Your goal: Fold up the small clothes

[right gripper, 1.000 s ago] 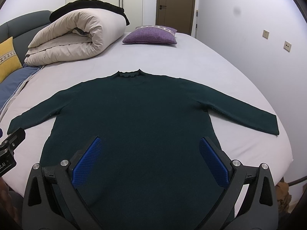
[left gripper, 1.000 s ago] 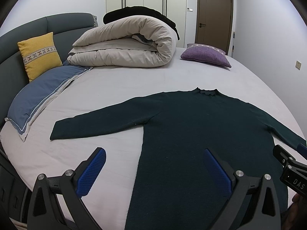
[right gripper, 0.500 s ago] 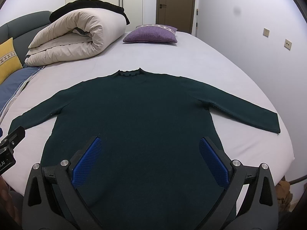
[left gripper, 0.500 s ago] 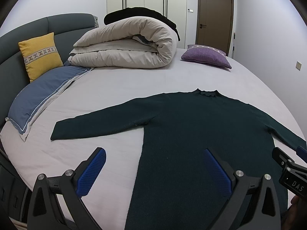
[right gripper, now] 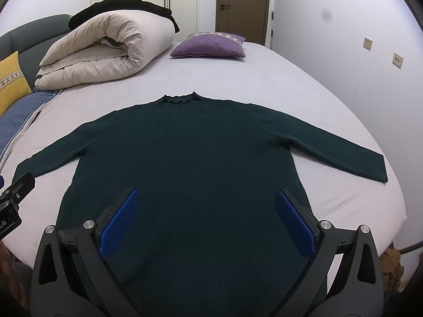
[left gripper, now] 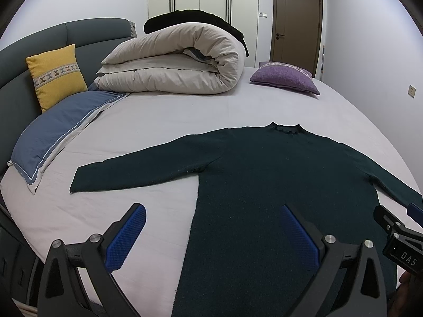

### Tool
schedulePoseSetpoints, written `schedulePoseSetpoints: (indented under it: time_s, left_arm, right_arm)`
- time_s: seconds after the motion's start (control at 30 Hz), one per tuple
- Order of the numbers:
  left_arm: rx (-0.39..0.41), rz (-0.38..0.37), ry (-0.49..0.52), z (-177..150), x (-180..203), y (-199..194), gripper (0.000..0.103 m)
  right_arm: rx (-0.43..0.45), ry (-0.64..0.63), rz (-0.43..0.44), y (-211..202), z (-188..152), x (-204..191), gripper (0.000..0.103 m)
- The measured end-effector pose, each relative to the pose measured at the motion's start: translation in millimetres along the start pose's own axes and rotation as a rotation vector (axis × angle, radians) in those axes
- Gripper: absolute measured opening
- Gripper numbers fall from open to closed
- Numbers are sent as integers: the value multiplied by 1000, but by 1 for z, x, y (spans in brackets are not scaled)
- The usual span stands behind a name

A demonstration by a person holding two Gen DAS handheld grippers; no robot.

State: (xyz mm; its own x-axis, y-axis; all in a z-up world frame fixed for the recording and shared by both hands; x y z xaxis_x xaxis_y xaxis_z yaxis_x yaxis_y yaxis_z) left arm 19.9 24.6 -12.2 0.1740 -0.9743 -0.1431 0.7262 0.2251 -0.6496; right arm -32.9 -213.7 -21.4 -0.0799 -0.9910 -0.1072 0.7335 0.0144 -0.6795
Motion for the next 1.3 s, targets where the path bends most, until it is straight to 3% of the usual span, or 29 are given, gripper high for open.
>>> schedulePoseSetpoints:
  time_s: [1.0, 1.13, 1.3]
  left_arm:
    - [-2, 15, -10, -8, -2, 2, 103]
    - [42, 23, 6, -16, 1, 0, 103]
    - [132, 185, 153, -22, 20, 5, 103]
  right_arm:
    - [-5, 24, 25, 7, 0, 13, 103]
    - [67, 120, 91, -5, 7, 54, 103]
    - [197, 362, 103, -22, 2, 172, 103]
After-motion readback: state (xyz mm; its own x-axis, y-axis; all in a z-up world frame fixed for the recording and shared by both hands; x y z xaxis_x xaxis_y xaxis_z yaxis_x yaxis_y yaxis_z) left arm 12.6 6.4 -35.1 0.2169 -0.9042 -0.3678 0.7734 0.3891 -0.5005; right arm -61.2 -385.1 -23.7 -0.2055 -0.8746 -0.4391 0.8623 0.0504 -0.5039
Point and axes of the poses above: each gripper's, at about its wrist camera, not at the fingertips, and y roughly the way its jaws point, x to its right, z to its top, the point moved 4 cm from there along y, roughly the way its jaws point, and after that the axes turned 13 degrees about z, right-handed, at the moved point
